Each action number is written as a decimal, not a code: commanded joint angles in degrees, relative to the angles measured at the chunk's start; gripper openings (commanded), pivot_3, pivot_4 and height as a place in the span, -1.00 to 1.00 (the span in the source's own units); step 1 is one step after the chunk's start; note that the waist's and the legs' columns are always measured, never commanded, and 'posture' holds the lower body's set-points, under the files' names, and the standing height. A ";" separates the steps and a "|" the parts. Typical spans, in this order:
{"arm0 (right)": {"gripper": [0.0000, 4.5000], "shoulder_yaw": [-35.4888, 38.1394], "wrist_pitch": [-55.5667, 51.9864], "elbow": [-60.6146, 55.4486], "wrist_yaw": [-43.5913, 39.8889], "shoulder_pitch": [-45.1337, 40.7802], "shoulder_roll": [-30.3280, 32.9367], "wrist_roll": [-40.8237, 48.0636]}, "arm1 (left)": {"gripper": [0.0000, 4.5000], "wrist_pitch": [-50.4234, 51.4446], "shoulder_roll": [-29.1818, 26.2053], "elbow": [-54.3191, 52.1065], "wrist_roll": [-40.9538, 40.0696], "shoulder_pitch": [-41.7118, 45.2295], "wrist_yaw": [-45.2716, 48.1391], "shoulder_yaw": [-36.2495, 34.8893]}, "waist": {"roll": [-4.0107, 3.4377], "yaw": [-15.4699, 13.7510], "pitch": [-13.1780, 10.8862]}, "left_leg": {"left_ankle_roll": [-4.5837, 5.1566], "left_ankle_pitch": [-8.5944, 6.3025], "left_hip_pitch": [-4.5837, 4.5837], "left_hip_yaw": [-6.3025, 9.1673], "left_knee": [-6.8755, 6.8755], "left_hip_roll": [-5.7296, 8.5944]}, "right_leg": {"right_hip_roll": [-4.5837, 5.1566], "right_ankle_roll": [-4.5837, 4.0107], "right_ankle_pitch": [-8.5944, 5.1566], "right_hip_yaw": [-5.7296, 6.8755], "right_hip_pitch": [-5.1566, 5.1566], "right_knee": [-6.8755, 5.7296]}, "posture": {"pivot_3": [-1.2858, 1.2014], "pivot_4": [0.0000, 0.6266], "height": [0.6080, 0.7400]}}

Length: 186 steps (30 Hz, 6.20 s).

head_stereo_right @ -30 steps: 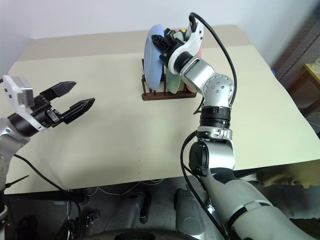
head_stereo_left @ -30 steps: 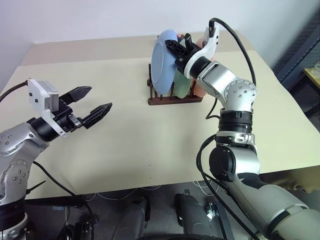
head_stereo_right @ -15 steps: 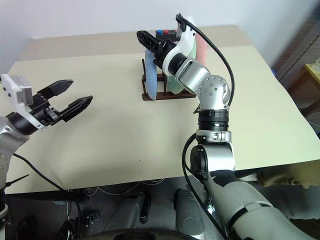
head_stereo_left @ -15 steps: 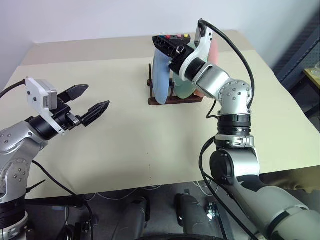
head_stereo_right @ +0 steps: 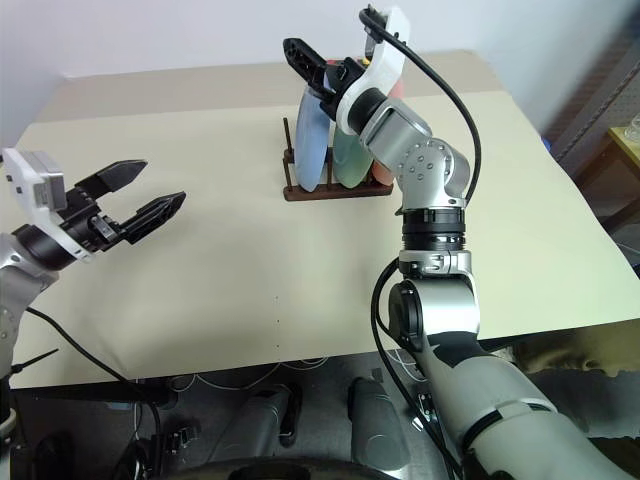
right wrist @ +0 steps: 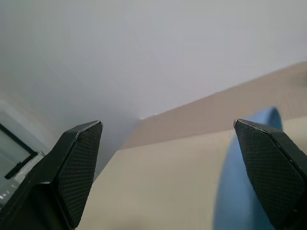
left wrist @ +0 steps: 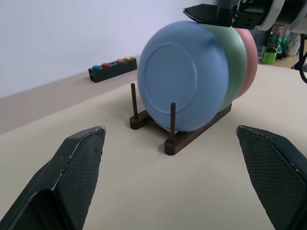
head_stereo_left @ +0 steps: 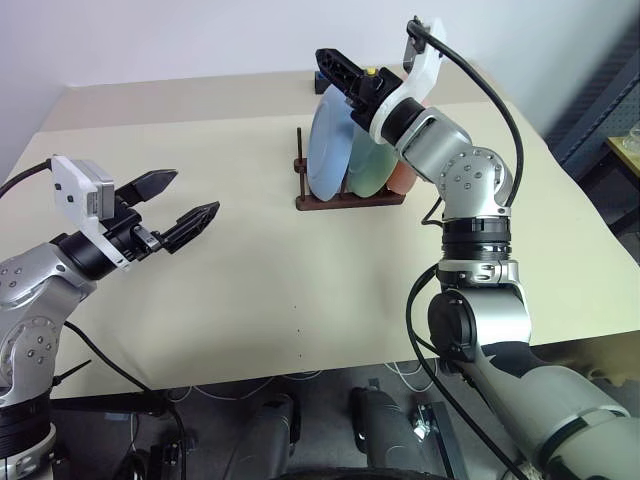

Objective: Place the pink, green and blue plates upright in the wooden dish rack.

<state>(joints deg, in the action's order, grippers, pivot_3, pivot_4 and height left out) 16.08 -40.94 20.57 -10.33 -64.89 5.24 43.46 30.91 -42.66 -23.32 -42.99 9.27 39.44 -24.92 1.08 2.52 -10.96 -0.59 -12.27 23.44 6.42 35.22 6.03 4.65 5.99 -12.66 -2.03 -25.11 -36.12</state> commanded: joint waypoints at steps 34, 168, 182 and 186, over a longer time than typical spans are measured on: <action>-0.99 -15.53 19.90 -22.31 -42.80 27.38 35.52 -23.01 | 1.00 0.57 -3.85 1.47 1.01 3.99 10.47 9.67 | 0.00 -0.72 0.00 | 0.03 -0.02 -0.02 -0.05 0.08 -0.03 | 0.06 0.00 0.00 0.01 0.16 0.12 | 0.03 -0.52 1.00; 0.00 -2.38 26.77 0.62 -32.28 7.06 26.09 -19.72 | 1.00 2.47 -4.86 4.24 -0.58 6.86 9.59 5.84 | -0.02 -1.25 -0.01 | -0.01 0.02 -0.08 -0.13 0.12 -0.05 | -0.07 0.00 0.01 -0.08 0.18 0.02 | 0.03 -0.52 1.00; 0.98 -12.96 -5.52 -30.56 -62.00 28.61 41.89 4.61 | 1.00 2.65 -7.44 -0.42 -0.20 0.33 10.41 1.30 | -0.05 -1.23 -0.02 | 0.12 -0.07 -0.07 -0.20 0.24 -0.05 | 0.08 0.01 0.00 -0.10 0.24 0.08 | 0.03 -0.52 1.00; 0.98 -14.62 -2.33 -29.16 -62.54 27.48 41.00 1.18 | 1.00 4.42 -8.22 -3.16 -1.71 -2.31 10.05 -0.53 | -0.05 -1.49 -0.02 | 0.11 -0.08 -0.07 -0.26 0.42 -0.16 | 0.01 -0.02 0.01 -0.14 0.26 0.05 | 0.03 -0.52 1.00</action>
<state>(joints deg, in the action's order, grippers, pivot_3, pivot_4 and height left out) 0.94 -44.86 -8.46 -72.42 -35.57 46.23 45.20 35.04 -49.71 -24.83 -43.73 7.00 49.65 -22.85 1.03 1.03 -10.97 -0.48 -12.35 23.37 6.16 35.65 5.87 4.66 5.96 -12.65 -2.16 -24.85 -36.06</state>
